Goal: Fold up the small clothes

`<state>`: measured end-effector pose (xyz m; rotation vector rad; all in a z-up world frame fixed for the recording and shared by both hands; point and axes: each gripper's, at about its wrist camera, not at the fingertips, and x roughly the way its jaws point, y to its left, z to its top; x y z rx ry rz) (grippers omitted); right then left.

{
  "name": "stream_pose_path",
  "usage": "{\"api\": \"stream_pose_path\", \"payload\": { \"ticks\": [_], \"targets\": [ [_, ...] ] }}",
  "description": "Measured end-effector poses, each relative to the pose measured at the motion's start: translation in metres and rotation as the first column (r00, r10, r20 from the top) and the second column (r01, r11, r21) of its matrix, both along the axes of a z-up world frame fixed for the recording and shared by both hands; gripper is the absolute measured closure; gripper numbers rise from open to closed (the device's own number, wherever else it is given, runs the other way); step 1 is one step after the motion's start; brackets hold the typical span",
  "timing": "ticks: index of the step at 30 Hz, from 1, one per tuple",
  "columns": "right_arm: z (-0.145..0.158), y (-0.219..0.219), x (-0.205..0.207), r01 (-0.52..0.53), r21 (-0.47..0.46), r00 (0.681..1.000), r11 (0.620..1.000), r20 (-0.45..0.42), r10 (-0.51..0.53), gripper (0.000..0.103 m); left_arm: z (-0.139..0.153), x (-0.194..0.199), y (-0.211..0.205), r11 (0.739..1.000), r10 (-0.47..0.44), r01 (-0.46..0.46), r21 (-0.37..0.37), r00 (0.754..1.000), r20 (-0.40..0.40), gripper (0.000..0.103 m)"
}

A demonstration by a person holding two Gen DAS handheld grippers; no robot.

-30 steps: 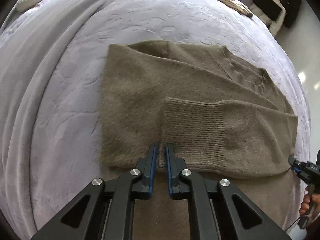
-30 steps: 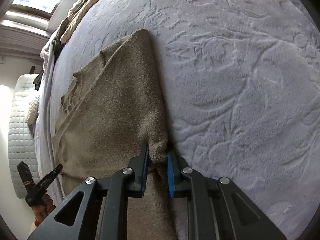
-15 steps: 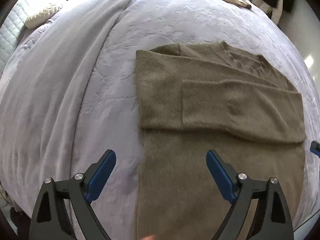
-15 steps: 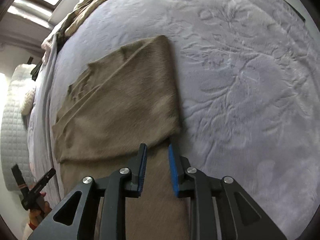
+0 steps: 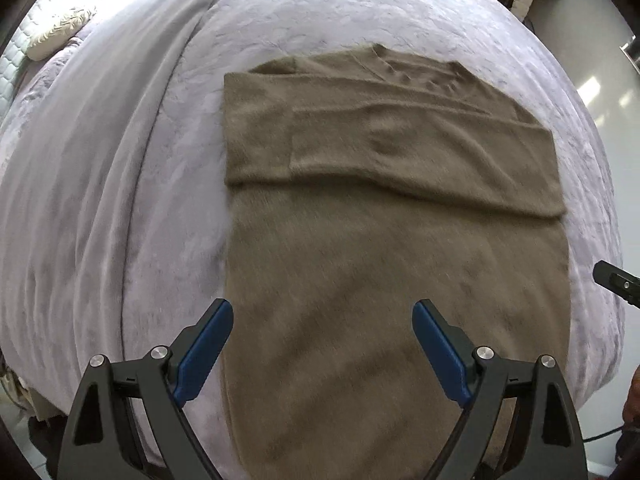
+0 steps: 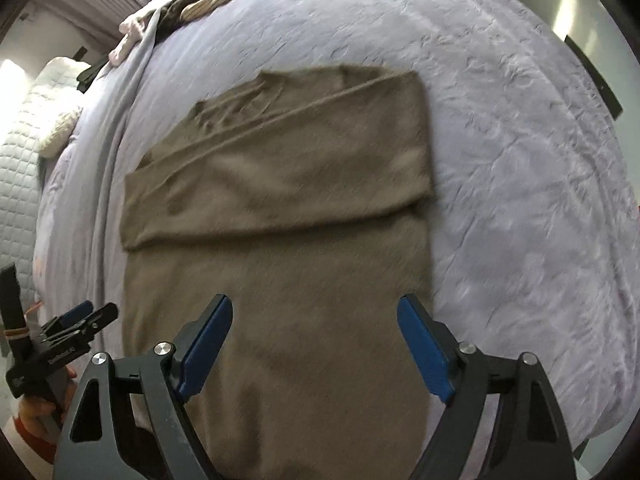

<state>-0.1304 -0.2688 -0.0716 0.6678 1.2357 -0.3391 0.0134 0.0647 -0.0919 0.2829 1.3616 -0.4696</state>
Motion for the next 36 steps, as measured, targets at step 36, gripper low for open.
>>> {"api": "stream_pose_path", "payload": {
  "ticks": [36],
  "targets": [
    [-0.009, 0.006, -0.072, -0.087, 0.177, 0.996, 0.98, 0.03, 0.083, 0.016, 0.024, -0.11, 0.035, 0.989, 0.129, -0.129, 0.07, 0.992, 0.004, 0.011]
  ]
}}
